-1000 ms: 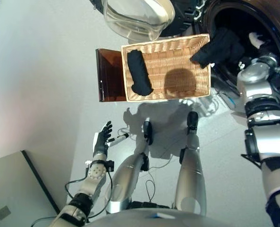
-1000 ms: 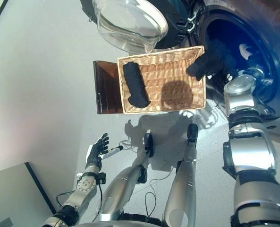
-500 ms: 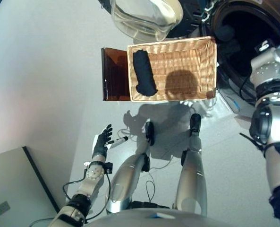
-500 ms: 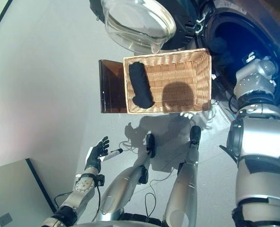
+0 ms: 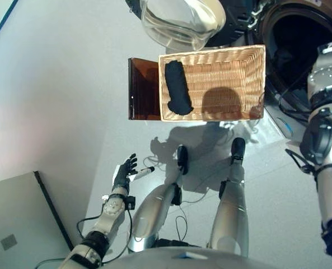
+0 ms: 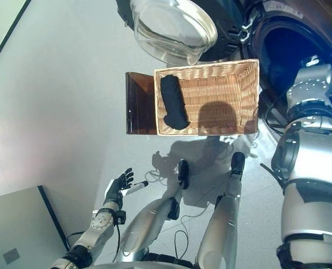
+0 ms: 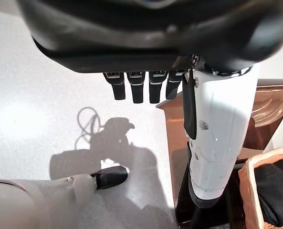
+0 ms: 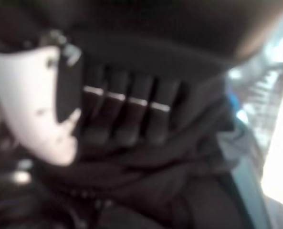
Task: Pick up the clothes and place them into the washing machine
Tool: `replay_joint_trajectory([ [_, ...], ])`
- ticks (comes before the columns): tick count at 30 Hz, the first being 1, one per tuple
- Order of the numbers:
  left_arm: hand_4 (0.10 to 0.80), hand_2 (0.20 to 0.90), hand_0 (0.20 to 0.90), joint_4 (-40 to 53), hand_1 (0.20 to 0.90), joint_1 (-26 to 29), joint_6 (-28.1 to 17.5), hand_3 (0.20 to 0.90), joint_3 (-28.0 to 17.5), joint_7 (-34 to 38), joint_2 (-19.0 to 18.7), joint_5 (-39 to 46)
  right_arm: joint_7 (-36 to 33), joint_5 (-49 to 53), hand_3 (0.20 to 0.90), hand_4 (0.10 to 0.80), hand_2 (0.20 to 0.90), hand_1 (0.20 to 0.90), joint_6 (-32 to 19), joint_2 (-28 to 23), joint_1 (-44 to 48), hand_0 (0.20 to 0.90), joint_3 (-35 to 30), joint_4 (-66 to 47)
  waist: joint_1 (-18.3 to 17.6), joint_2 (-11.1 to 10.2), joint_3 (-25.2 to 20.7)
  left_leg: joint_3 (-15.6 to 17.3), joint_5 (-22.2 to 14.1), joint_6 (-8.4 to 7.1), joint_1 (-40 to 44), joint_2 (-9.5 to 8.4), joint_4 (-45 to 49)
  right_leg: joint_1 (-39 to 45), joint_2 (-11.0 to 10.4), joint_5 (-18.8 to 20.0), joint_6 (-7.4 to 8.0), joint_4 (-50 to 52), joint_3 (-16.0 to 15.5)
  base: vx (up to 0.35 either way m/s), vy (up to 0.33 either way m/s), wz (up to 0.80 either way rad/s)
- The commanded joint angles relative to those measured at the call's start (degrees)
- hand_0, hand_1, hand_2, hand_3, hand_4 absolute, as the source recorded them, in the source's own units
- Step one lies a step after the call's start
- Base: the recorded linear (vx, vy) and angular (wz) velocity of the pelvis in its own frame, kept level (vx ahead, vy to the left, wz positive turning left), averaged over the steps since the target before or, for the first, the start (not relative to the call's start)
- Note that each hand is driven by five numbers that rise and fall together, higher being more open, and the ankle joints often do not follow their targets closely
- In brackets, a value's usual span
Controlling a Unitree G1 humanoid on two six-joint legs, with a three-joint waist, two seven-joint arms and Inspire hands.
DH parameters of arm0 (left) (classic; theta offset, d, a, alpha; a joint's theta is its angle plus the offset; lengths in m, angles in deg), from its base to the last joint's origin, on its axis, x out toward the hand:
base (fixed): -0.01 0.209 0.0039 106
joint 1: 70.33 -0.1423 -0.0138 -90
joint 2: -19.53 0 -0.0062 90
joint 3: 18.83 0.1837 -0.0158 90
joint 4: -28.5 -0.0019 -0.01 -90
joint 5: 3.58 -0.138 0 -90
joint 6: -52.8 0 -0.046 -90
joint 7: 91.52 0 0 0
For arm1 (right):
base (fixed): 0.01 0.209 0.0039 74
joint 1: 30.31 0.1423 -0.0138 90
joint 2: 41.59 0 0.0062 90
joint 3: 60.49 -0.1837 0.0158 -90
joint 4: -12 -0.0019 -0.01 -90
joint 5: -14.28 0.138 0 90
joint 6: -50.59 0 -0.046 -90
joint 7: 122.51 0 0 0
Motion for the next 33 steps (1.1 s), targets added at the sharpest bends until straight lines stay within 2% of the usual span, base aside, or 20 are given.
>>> replay_joint_trajectory([
  [1, 0.8, 0.9, 0.9, -4.11, 0.9, -2.68, -0.51, 0.9, 1.76, 1.97, -0.46, 1.57, -1.95, -0.05, 0.2, 0.3, 0.2, 0.2, -11.1, -9.65, 7.42, 0.2, 5.19, -5.88, -2.22, 3.05, -6.7, -1.43, -1.51, -5.31, 0.48, -0.09, -0.47, -0.14, 5.59, -12.88, -2.99, 10.08, -1.49, 0.0, 0.0, 0.0],
  [7, 0.8, 0.9, 0.9, -4.43, 0.9, -2.65, -0.37, 0.9, 2.33, 2.45, 0.1, 2.47, -5.42, -0.28, 0.2, 0.3, 0.2, 0.2, -12.9, -9.15, 7.23, 0.2, 3.82, -6.24, -2.38, 3.06, -6.75, -1.26, -1.51, -5.28, 0.41, -0.07, -0.47, -0.23, 5.63, -12.78, -3.04, 10.02, -1.29, 0.0, 0.0, 0.0],
  [8, 0.8, 0.9, 0.9, -4.63, 0.9, -2.71, -0.26, 0.9, 2.26, 2.84, 0.15, 2.55, -8.06, -2.06, 0.2, 0.3, 0.2, 0.2, -12.75, -9.8, 7.19, 0.2, 3.62, -6.02, -2.53, 2.9, -6.79, -1.25, -1.54, -5.26, 0.42, -0.08, -0.47, -0.18, 5.69, -12.83, -3.08, 9.95, -1.18, 0.0, 0.0, 0.0],
  [12, 0.8, 0.9, 0.9, -4.19, 0.9, -2.8, -0.44, 0.9, 2.37, 3.08, 0.36, 2.96, -11.49, -3.68, 0.2, 0.3, 0.2, 0.2, -13.59, -10.58, 6.93, 0.2, 2.53, -6.79, -2.67, 2.97, -6.8, -1.4, -1.5, -5.19, 0.32, -0.14, -0.47, -0.04, 5.71, -12.87, -3.03, 9.83, -0.99, 0.0, 0.0, 0.0],
  [17, 0.8, 0.9, 0.9, -3.84, 0.9, -3.36, -0.63, 0.9, 2.7, 3.3, 0.27, 3.3, -14.18, -7.34, 0.2, 0.3, 0.2, 0.2, -12.32, -11.59, 7.14, 0.2, 3.55, -8.3, -2.9, 2.73, -6.82, -1.39, -1.52, -5.2, 0.21, -0.21, -0.47, -0.04, 5.73, -12.71, -3.05, 9.64, -0.95, -0.001, 0.002, -0.01],
  [20, 0.8, 0.9, 0.9, -3.43, 0.9, -3.37, -1.08, 0.9, 2.78, 3.42, -0.17, 3.29, -14.7, -11.3, 0.2, 0.3, 0.2, 0.2, -8.74, -12.2, 7.95, 0.2, 6.33, -7.18, -2.82, 2.47, -6.61, -1.21, -1.52, -5.22, 0.12, -0.14, -0.47, -0.13, 5.69, -12.57, -3.03, 9.49, -0.89, -0.009, 0.005, -0.05],
  [24, 0.8, 0.9, 0.9, -2.32, 0.9, -3.49, -2.42, 0.9, 2.94, 3.58, -1.53, 2.4, -15.41, -26.7, 0.2, 0.3, 0.2, 0.2, 3.9, -14.63, 10.52, 0.2, 16.78, -1.77, -2.29, 2.3, -6.17, -1.09, -1.42, -5.3, 0.29, -0.08, -0.45, -0.1, 5.54, -12.58, -3.03, 9.82, -1.06, -0.001, -0.001, -0.01],
  [25, 0.8, 0.9, 0.9, -1.97, 0.9, -3.44, -2.86, 0.9, 3.04, 3.73, -1.62, 2.18, -15.22, -27.7, 0.2, 0.3, 0.2, 0.2, 4.01, -14.29, 10.63, 0.2, 17.31, -1.33, -2.12, 2.43, -6.06, -1.04, -1.32, -5.3, 0.18, -0.05, -0.45, -0.16, 5.5, -12.41, -3.03, 9.75, -1.1, 0.0, 0.0, 0.0],
  [28, 0.8, 0.9, 0.9, -0.21, 0.9, -3.33, -3.84, 0.9, 3.06, 3.81, -2.57, 1.44, -13.11, -33.84, 0.2, 0.3, 0.2, 0.2, 8.4, -14.63, 11.92, 0.2, 21.95, 0.87, -1.65, 2.49, -5.65, -1.12, -1.05, -5.41, -0.09, 0.0, -0.43, -0.37, 5.46, -12.23, -2.99, 9.72, -1.22, -0.017, -0.013, 0.02],
  [29, 0.8, 0.9, 0.9, 0.25, 0.9, -3.32, -4.11, 0.9, 3.04, 3.75, -2.64, 1.29, -12.75, -36.61, 0.442, 0.473, 0.442, 0.442, 10.13, -14.65, 12.8, 0.442, 24.26, 1.15, -1.64, 2.56, -5.4, -1.11, -0.95, -5.43, -0.16, -0.01, -0.43, -0.44, 5.46, -12.16, -2.98, 9.73, -1.22, -0.018, -0.034, 0.07],
  [30, 0.8, 0.9, 0.9, 0.7, 0.9, -3.36, -4.38, 0.9, 2.85, 3.38, -3.41, 0.98, -12.24, -43.8, 0.776, 0.712, 0.776, 0.776, 14.31, -15.2, 13.32, 0.776, 28.99, 2.22, -1.44, 2.24, -5.08, -1.19, -1.05, -5.53, -0.02, -0.04, -0.36, -0.38, 5.32, -12.58, -2.93, 10.08, -1.32, -0.037, -0.027, 0.05],
  [31, 0.8, 0.9, 0.9, 1.41, 0.9, -3.35, -4.68, 0.9, 2.65, 3.53, -3.04, 0.55, -11.8, -45.55, 0.222, 0.316, 0.222, 0.222, 14.25, -14.79, 13.78, 0.222, 29.59, 1.65, -1.45, 2.71, -4.65, -1.08, -0.66, -5.52, -0.42, 0.0, -0.38, -0.66, 5.4, -11.94, -2.95, 9.87, -1.27, -0.044, -0.03, 0.06],
  [32, 0.8, 0.9, 0.9, 1.93, 0.9, -3.27, -4.91, 0.9, 2.22, 3.27, -3.4, 0.52, -12.31, -52.48, 0.2, 0.3, 0.2, 0.2, 18.48, -15.8, 14.04, 0.2, 33.85, 2.96, -1.42, 2.69, -4.24, -1.12, -0.5, -5.63, -0.46, 0.03, -0.35, -0.81, 5.37, -11.98, -2.93, 10.17, -1.27, -0.057, -0.015, 0.03],
  [33, 0.8, 0.9, 0.9, 2.47, 0.9, -2.94, -5.19, 0.9, 2.06, 3.35, -3.47, 0.0, -13.31, -56.13, 0.2, 0.3, 0.2, 0.2, 19.4, -15.67, 13.67, 0.2, 34.33, 2.54, -1.44, 2.95, -3.85, -1.12, -0.41, -5.63, -0.63, 0.03, -0.34, -1.1, 5.41, -11.79, -2.98, 10.25, -1.26, -0.038, -0.021, 0.08],
])
